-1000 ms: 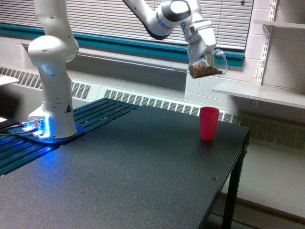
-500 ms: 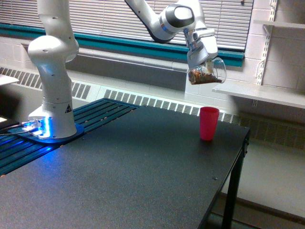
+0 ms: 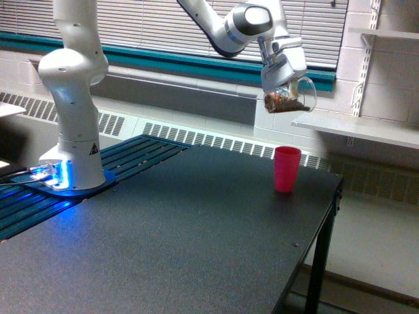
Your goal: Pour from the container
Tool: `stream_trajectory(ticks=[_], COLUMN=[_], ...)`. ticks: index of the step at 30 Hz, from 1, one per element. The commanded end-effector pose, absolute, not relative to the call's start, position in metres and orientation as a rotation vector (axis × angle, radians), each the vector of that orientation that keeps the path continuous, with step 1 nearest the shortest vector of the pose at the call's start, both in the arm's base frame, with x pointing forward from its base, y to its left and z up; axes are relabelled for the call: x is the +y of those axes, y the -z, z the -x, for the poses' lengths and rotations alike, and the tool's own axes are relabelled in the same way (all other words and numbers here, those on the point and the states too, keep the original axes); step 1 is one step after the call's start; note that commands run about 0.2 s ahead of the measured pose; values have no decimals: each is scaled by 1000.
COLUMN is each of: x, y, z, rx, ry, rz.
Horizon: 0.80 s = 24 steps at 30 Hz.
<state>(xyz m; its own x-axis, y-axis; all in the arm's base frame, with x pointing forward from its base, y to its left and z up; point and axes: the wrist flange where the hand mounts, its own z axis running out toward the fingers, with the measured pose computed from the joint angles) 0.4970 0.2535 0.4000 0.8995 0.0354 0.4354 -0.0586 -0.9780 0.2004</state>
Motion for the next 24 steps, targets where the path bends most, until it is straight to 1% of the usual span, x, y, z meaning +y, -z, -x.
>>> stream_trajectory(ticks=[1,7,18,24], x=[253,253,250,265], y=[-419,-427,-422,-428], z=[-503,-503,-497,-494], rx=[68,116,182,254], ry=[-690,-708,-679,-701], rz=[-2860,-2852,-2835,-2809])
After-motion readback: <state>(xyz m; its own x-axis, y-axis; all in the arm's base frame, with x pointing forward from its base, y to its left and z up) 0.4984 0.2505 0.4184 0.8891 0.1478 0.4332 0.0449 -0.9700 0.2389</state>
